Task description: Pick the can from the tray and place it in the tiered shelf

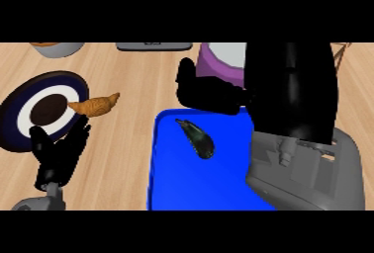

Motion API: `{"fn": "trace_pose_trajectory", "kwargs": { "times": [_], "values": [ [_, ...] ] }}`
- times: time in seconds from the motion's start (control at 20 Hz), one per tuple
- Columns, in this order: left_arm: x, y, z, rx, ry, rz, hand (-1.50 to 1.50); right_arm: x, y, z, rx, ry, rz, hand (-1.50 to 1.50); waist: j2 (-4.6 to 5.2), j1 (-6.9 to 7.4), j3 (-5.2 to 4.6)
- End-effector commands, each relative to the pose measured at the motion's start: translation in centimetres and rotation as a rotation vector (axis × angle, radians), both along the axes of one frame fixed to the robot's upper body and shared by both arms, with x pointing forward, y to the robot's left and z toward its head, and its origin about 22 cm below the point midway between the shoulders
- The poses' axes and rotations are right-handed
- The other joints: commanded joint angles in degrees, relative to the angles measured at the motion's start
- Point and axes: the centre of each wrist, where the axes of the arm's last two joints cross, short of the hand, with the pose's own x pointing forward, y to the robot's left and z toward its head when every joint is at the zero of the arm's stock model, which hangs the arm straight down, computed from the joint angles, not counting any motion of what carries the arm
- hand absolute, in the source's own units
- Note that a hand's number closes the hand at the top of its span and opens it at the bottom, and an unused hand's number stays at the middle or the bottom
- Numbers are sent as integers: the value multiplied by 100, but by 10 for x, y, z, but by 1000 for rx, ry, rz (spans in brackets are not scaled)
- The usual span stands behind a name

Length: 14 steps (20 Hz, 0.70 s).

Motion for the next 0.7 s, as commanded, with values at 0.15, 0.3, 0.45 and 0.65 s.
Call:
{"fn": "trace_pose_trajectory", "kwargs": {
  "times": [0.15, 0.3, 0.45, 0.65],
  "values": [
    [-1, 8, 0, 7, 56, -8, 0, 22, -29, 64, 30, 93, -179, 150, 41, 27, -34],
    [4, -3, 2, -15, 46, -22, 0, 46, -35, 82, 58, 66, -210, 150, 64, 80, -35],
    [-9, -15, -10, -19, 62, -15, 0, 46, -74, 107, 25, 74, -212, 150, 42, 28, -32],
    [-7, -6, -10, -6, 61, 7, 0, 74, -86, 102, 34, 96, -212, 150, 69, 68, -32]
  ]
}}
